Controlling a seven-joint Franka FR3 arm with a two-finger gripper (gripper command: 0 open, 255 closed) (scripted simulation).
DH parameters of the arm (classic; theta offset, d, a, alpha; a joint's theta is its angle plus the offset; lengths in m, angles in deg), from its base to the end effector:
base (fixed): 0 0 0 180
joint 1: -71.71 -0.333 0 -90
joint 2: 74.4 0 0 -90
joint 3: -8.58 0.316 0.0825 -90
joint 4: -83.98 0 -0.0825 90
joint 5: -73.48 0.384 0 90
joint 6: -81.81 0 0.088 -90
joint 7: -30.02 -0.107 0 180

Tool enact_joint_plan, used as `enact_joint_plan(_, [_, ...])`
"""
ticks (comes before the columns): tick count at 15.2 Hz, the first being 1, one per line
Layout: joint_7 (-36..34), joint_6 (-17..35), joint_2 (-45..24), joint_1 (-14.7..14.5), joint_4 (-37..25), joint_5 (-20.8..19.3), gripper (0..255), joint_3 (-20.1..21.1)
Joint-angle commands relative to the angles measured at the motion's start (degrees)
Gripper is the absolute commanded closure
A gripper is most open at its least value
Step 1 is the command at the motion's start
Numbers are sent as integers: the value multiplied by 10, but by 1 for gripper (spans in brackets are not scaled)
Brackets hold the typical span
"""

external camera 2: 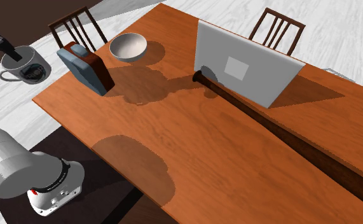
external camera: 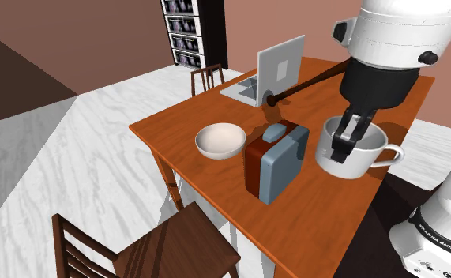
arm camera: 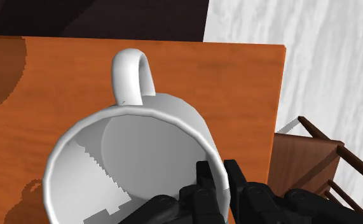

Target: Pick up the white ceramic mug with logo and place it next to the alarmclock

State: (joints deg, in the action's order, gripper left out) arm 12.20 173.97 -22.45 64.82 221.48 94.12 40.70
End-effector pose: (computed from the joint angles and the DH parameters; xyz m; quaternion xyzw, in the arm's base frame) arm 0.1981 0.2658 0.5525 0.9953 0.0889 0.0295 0.0265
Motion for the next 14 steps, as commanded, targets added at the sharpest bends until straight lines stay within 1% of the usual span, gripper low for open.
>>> enact_joint_plan(1, [0,14,3,-2,16,5,255,5])
enact_joint_plan(14, [2,105,8,-17,112,41,255,45])
